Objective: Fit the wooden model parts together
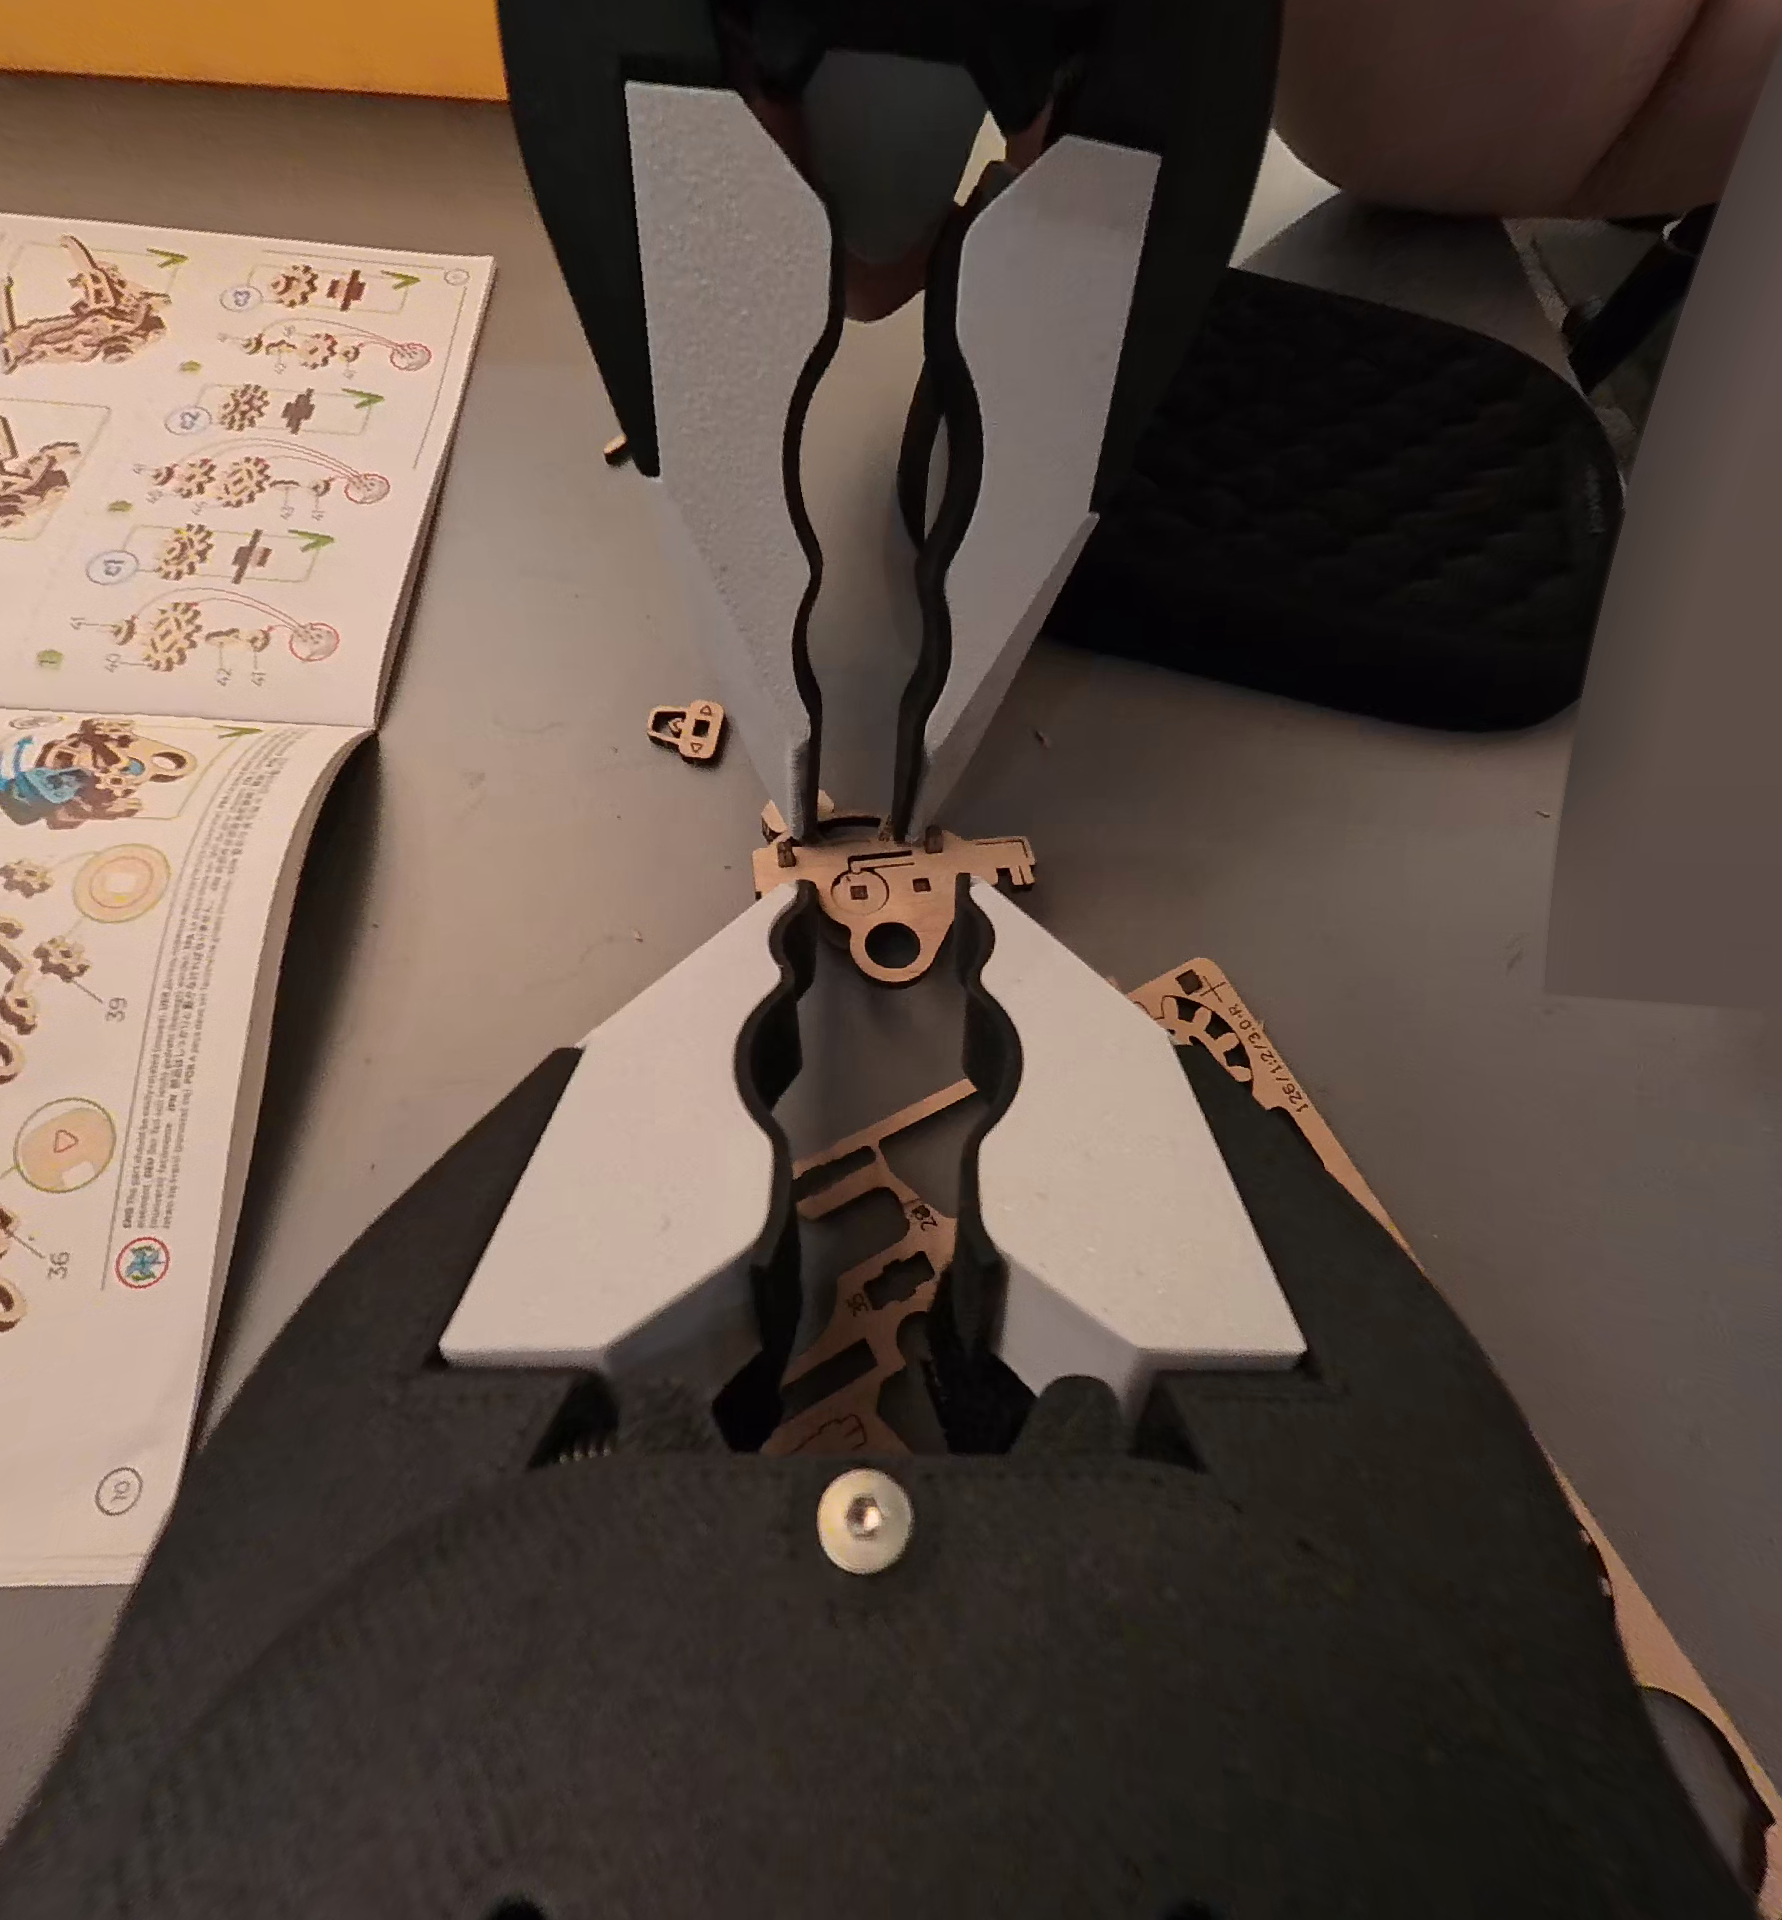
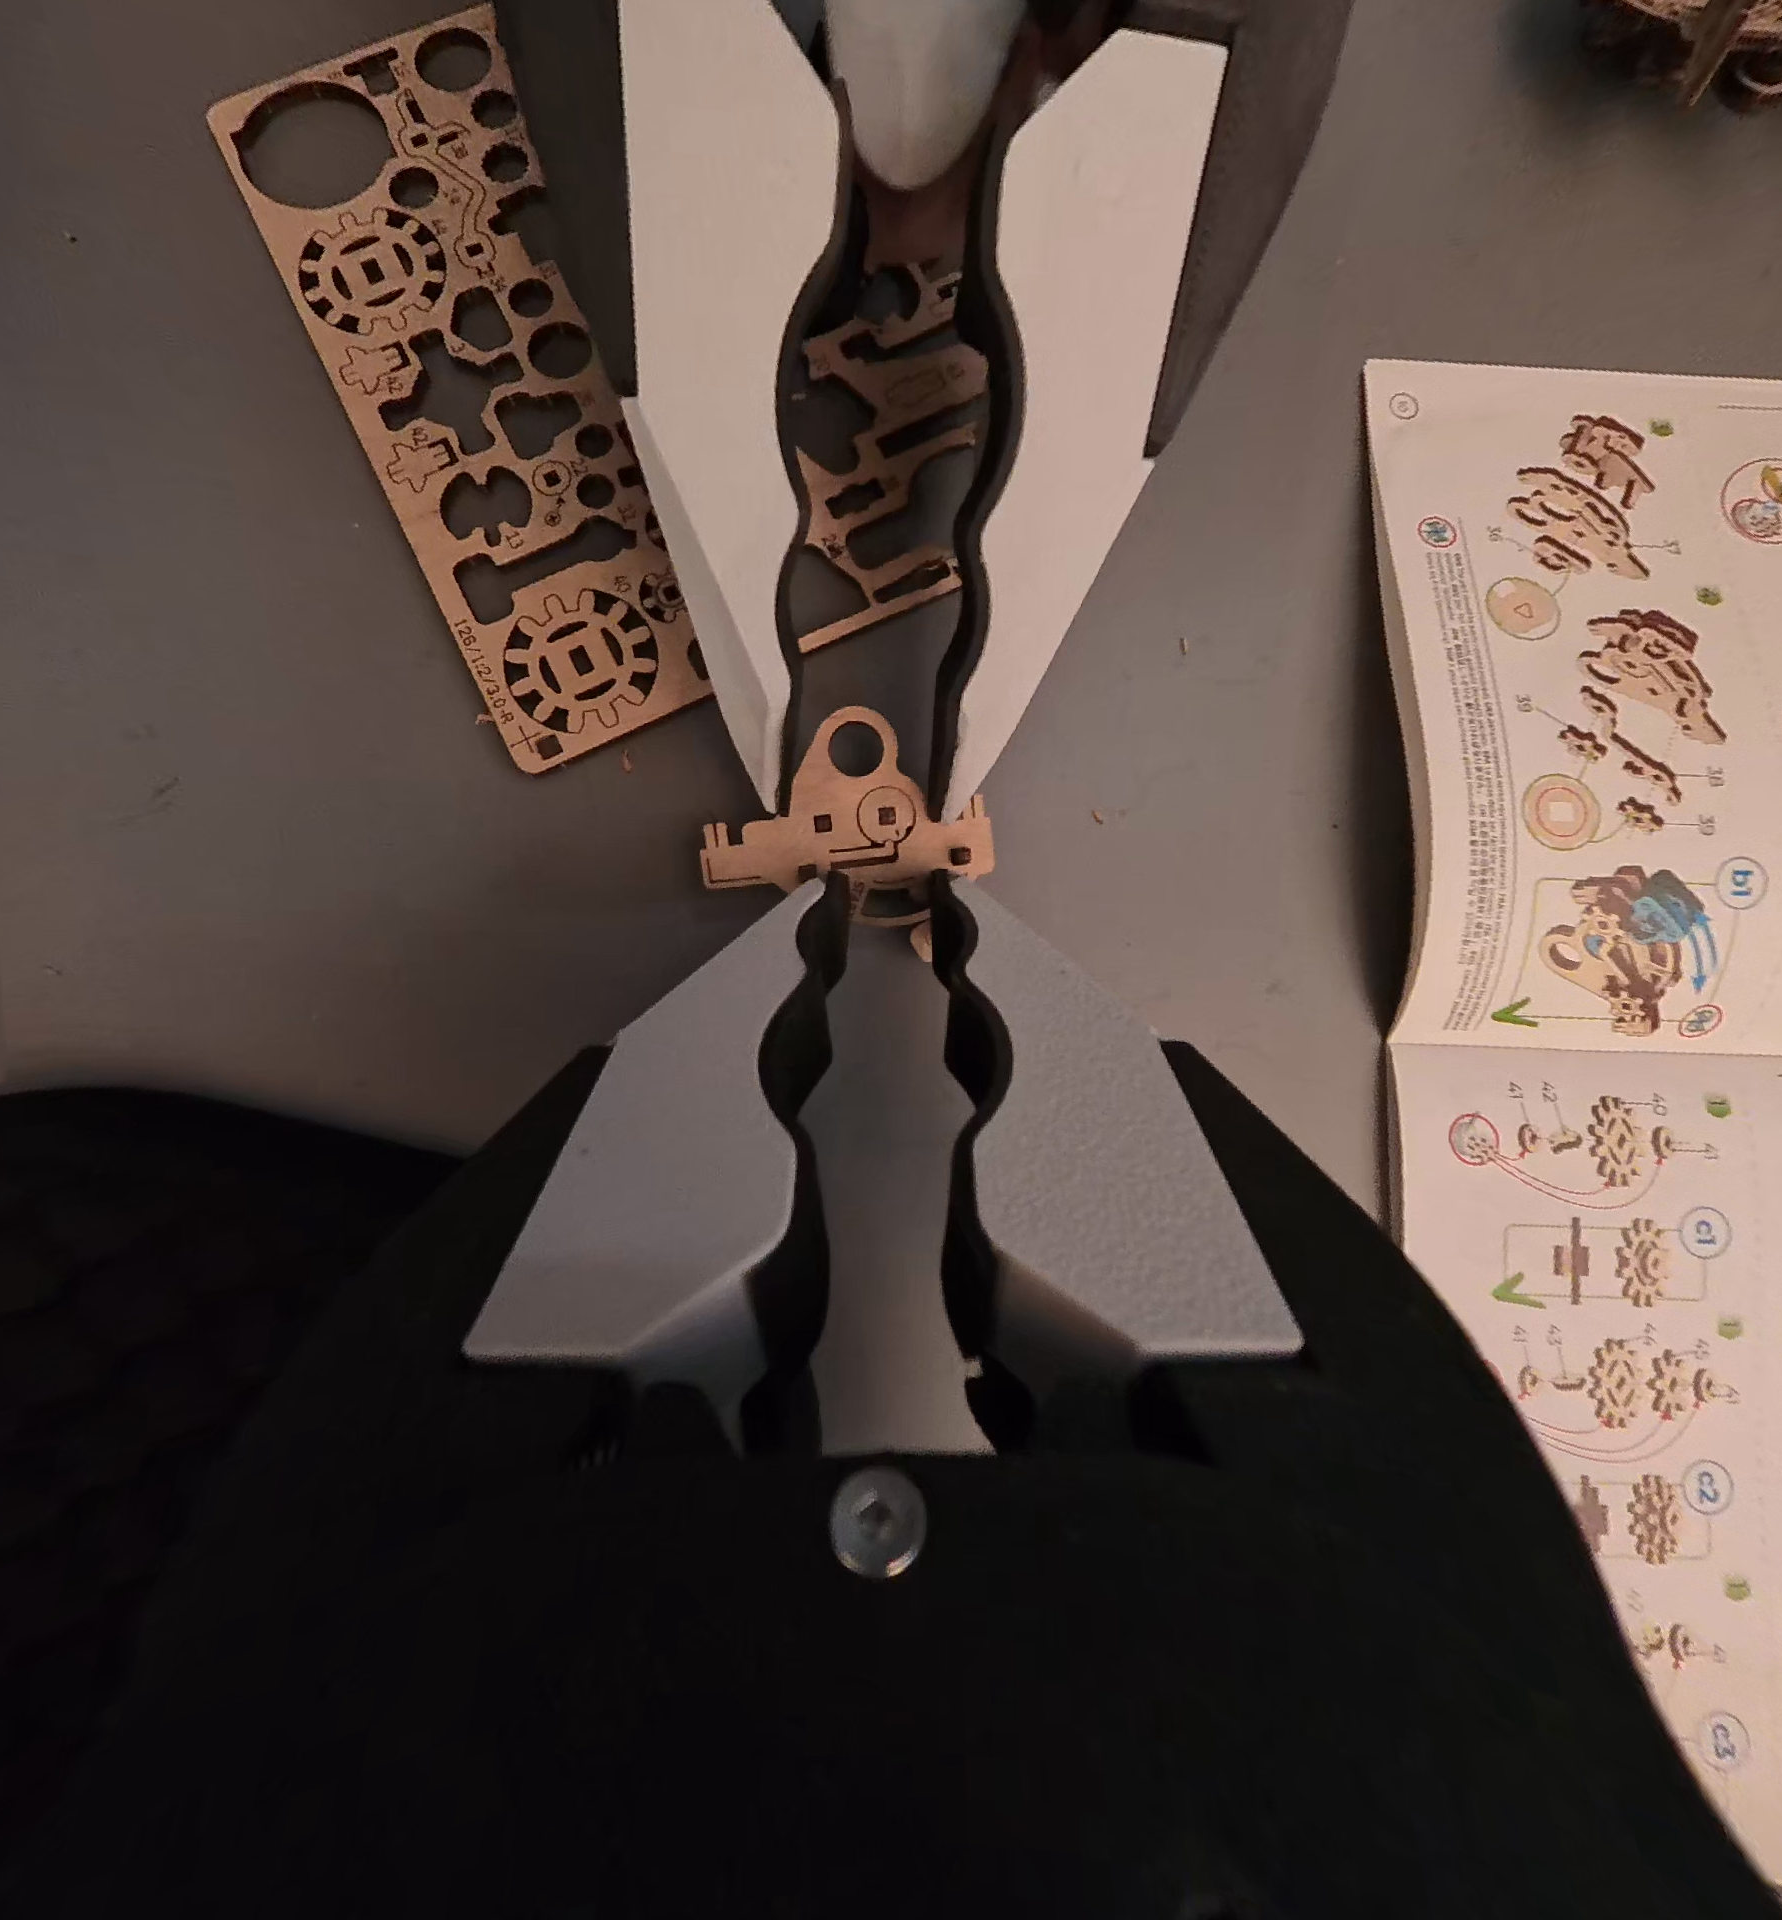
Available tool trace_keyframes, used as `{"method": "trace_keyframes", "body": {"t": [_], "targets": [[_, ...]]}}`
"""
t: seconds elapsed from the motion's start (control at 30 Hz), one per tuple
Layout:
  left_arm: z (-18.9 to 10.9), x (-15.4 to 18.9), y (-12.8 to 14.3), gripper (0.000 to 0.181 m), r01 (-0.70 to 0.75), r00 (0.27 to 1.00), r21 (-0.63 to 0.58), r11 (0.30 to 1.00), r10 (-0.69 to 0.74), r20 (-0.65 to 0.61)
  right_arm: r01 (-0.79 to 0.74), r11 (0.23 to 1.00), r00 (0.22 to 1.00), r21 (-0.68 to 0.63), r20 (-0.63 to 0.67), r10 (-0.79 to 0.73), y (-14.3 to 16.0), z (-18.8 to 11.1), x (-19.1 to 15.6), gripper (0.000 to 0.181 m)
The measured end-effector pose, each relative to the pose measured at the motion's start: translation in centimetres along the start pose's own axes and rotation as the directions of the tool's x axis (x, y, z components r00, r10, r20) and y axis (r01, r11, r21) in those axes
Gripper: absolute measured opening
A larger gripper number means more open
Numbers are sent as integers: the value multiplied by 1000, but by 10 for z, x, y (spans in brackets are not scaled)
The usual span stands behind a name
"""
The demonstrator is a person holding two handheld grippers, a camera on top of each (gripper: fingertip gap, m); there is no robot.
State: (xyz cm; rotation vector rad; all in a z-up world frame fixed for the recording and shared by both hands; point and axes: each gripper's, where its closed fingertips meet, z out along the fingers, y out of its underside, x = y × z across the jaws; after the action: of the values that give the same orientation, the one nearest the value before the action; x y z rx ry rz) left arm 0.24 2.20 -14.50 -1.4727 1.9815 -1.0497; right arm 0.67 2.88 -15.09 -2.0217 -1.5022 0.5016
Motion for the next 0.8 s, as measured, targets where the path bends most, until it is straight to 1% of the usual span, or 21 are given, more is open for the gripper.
{"method": "trace_keyframes", "body": {"t": [0.13,0.2,0.27,0.4,0.47,0.53,0.63,0.8], "targets": [[-2,0,1,24,-3,1000,-4,1000,3,-4,-12,999,1000,36,6,12,-3,1,0,15],[-3,-1,1,21,26,1000,4,1000,-26,-15,-16,999,1000,40,10,15,-3,1,0,15],[-3,0,2,24,34,999,0,999,-34,-31,1,999,1000,41,-10,-1,-5,1,1,14],[-3,1,3,26,11,1000,-6,1000,-11,-23,-74,994,997,78,14,73,-5,0,0,15],[-2,2,4,26,-2,1000,-14,1000,1,-19,-100,991,994,89,48,96,-6,-1,-1,18],[-2,2,5,25,-6,1000,-18,1000,6,-15,-113,989,993,95,47,108,-5,-2,1,21],[-1,2,5,25,-7,1000,-22,1000,6,-14,-114,988,993,100,45,110,-5,-1,2,23],[-1,2,6,25,-15,1000,-31,999,14,-8,-61,994,998,91,26,58,-5,-3,-1,22]]}}
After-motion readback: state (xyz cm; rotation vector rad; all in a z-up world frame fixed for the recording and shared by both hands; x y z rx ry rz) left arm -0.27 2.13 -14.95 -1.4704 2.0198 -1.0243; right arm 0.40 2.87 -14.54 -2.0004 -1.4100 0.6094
